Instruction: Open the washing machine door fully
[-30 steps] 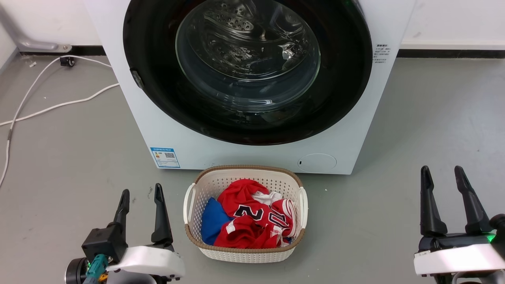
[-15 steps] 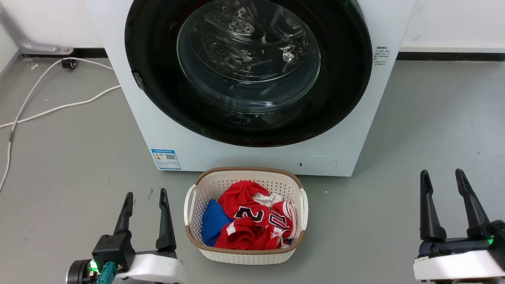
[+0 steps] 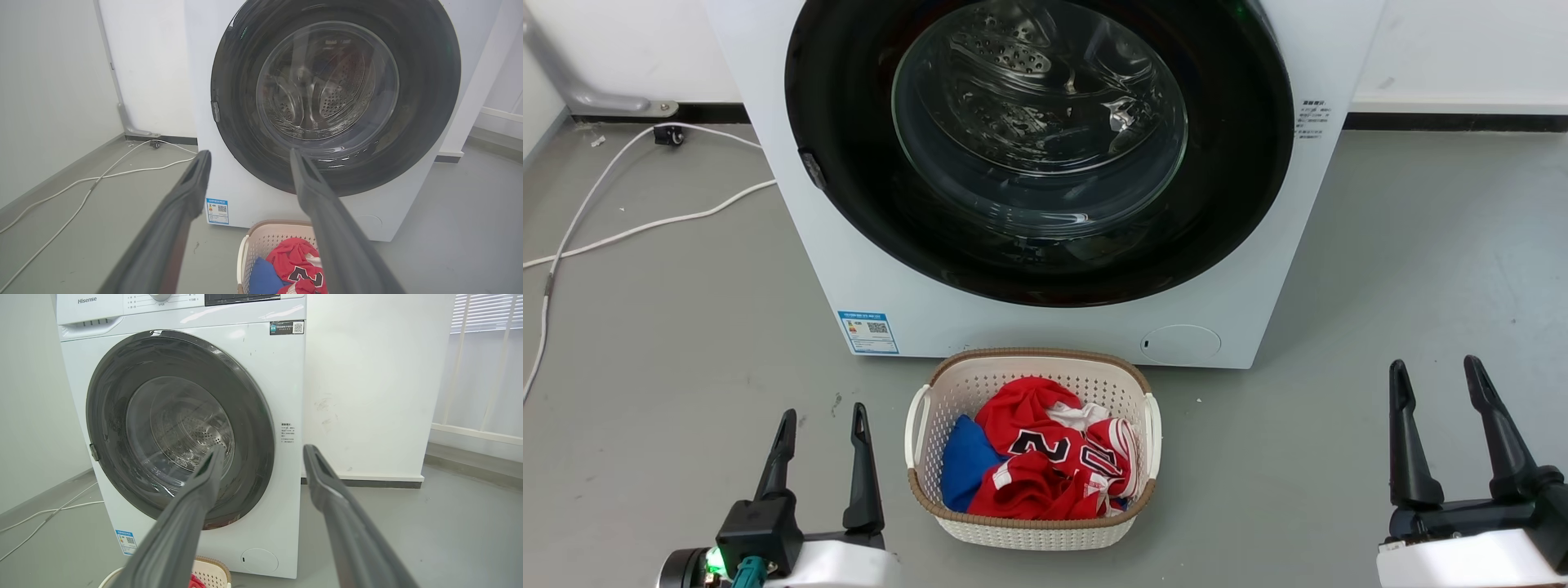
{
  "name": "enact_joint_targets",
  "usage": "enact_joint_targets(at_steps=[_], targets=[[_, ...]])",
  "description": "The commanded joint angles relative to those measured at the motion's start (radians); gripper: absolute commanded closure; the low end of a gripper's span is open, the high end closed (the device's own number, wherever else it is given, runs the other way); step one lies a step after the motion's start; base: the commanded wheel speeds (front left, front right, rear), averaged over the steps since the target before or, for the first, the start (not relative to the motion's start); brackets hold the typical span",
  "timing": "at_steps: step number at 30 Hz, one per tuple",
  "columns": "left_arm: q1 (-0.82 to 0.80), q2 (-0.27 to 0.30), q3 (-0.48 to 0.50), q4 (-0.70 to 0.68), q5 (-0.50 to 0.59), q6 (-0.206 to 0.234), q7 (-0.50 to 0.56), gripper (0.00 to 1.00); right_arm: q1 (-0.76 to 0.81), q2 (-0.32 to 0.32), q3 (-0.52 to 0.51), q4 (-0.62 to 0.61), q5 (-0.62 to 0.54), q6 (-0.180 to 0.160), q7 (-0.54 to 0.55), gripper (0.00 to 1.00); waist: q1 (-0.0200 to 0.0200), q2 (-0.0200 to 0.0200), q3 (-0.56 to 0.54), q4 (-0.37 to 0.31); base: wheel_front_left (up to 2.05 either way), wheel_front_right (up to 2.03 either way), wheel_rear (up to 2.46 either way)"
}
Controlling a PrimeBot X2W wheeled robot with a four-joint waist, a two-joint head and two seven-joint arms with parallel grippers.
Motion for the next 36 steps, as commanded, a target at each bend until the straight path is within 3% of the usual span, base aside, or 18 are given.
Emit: enact_joint_targets(at_steps=[1, 33, 34, 36], targets=[[0.013, -0.002, 0.006, 0.000, 0.013, -0.006, -0.009, 0.00, 0.013, 0.001, 0.002, 0.001, -0.010, 0.000, -0.008, 0.00, -0.0001, 0.0000, 0.000, -0.002, 0.00, 0.00, 0.00], [0.016, -0.005, 0.010, 0.029, -0.018, -0.002, -0.008, 0.00, 0.022, 0.001, 0.006, 0.054, 0.052, 0.000, -0.008, 0.00, -0.0001, 0.0000, -0.004, -0.007, 0.00, 0.00, 0.00], [0.015, -0.005, 0.010, 0.029, -0.017, -0.001, -0.008, 0.00, 0.022, 0.001, 0.006, 0.055, 0.052, 0.000, -0.008, 0.15, -0.0001, 0.0000, -0.004, -0.007, 0.00, 0.00, 0.00], [0.014, -0.005, 0.010, 0.030, -0.016, 0.001, -0.008, 0.00, 0.022, 0.001, 0.009, 0.057, 0.052, 0.000, -0.008, 1.00, -0.0001, 0.0000, -0.004, -0.006, 0.00, 0.00, 0.00]])
